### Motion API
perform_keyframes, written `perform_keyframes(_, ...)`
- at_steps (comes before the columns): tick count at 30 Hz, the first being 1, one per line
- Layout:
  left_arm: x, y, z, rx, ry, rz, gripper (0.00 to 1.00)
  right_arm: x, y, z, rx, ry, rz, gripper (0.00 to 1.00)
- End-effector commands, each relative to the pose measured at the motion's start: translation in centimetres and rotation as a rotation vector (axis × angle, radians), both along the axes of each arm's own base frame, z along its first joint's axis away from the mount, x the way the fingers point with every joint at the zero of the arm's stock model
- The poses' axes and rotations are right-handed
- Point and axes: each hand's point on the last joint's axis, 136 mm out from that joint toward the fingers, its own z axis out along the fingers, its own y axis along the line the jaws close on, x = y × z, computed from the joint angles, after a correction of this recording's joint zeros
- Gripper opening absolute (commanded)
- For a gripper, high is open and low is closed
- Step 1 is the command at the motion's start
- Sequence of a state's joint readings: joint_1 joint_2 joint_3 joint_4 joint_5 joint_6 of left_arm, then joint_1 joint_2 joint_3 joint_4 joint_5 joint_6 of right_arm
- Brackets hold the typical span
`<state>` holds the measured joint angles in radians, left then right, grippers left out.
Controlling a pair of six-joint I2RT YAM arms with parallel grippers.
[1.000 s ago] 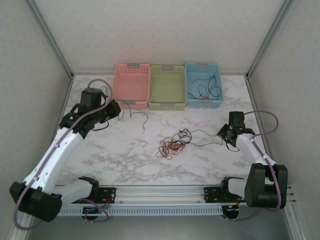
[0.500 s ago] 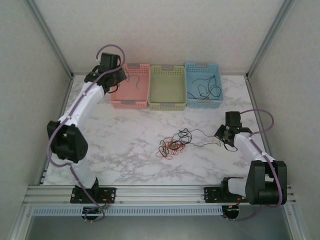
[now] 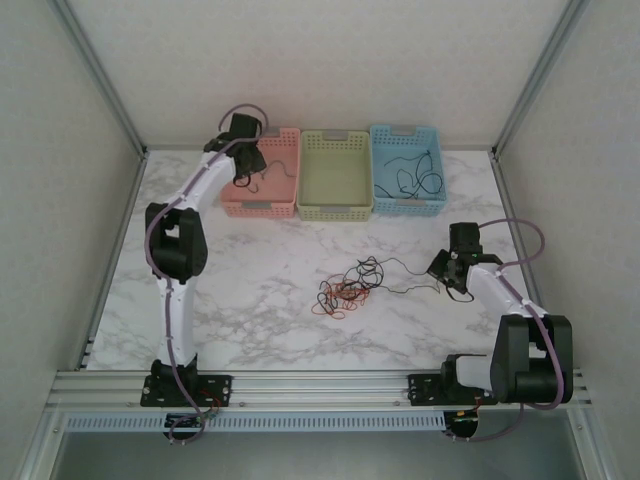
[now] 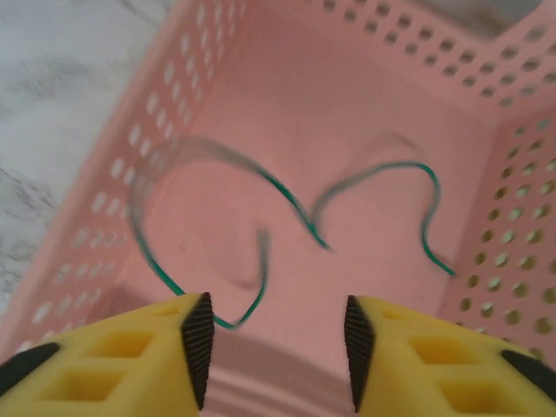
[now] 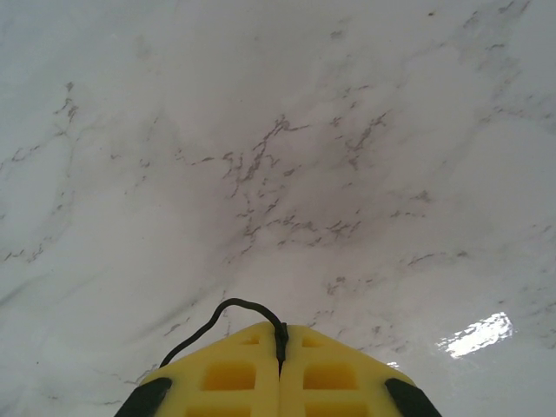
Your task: Untangle the cables
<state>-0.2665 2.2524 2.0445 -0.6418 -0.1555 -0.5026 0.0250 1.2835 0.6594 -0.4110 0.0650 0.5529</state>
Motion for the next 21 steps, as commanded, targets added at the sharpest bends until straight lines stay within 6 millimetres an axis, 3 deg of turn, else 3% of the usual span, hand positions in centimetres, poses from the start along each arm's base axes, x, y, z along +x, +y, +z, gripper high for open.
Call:
perform_keyframes(1,-0.1,-0.8,3.3,-0.052,-0.044,-0.032,0.6,0.2,0.6,-0.2,0.017,0.004,0.024,0.0)
perform_keyframes(4,-1.1,-1.1,5.9,-0.091,-0.097,-0.056,0.64,0.2,0.7,-0.3,0.024,0.006,0.029,0.0)
perform_keyframes(7,-3.4,-1.3,9.4,-0.144,-0.166,-0.08,0.64,0.3,1.0,-0.4,0.041,0.002,0.033,0.0)
perform_keyframes(10,-7.4,-1.5,12.2,-0.196,-0.229,-0.115,0.67,0.4,1.5,-0.4,0.064,-0.01,0.044,0.0)
perform_keyframes(12,-10.6,-2.1,12.7,-0.231,-0.242,-0.154,0.68,0.5,1.7,-0.4,0.066,-0.013,0.051,0.0)
perform_keyframes(15,-15.9,-4.8,11.0,-0.295,-0.201,-0.273,0.69,0.6,2.1,-0.5,0.069,-0.011,0.063,0.0)
perform_keyframes(21,-28.3,-14.1,3.1,-0.323,0.002,-0.657,0.68,0.6,2.7,-0.5,0.076,-0.014,0.085,0.0)
